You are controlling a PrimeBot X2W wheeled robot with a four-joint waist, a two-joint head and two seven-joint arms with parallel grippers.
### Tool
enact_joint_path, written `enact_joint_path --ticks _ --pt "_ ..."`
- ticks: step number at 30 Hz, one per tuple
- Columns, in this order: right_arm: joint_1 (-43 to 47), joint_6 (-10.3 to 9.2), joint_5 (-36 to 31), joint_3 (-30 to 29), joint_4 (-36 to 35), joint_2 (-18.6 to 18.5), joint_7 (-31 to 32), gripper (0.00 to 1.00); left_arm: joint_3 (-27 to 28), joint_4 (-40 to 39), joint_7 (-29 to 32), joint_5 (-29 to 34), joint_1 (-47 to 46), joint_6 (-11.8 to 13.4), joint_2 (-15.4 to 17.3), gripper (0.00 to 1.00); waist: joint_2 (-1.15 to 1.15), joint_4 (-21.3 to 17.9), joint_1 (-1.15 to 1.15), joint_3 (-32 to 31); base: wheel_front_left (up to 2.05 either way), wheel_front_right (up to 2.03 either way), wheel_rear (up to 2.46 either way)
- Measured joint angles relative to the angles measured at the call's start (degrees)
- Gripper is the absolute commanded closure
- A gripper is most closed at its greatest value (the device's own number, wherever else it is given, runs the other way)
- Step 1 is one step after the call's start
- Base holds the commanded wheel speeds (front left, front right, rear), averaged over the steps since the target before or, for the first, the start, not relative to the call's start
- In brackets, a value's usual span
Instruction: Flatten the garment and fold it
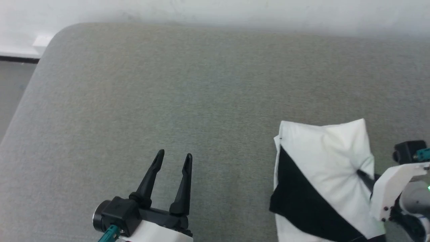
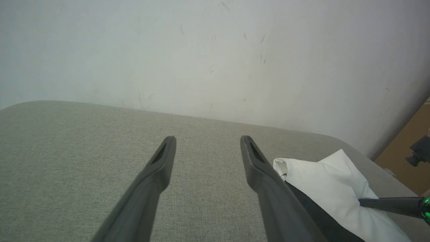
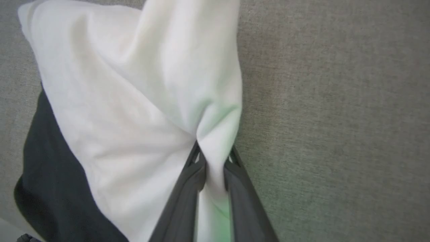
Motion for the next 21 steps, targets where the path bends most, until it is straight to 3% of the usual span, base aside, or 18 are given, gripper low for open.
enact_joint_path --ticks 11,21 --pt "-7.9 -0.01 -1.5 -0.1 0.1 -6.3 2.6 1.00 -0.3 -1.5 1.7 1.2 -0.9 0.4 1.1 0.00 -0.01 -6.9 0.00 0.2 0.00 0.00 0.00" --pt "-17.4 0.00 -3.6 4.1 2.1 -16.6 1.8 1.00 -1.0 -3.6 3.5 3.6 -5.7 0.9 1.7 0.00 -0.01 -13.0 0.00 4.4 0.00 0.00 0.00"
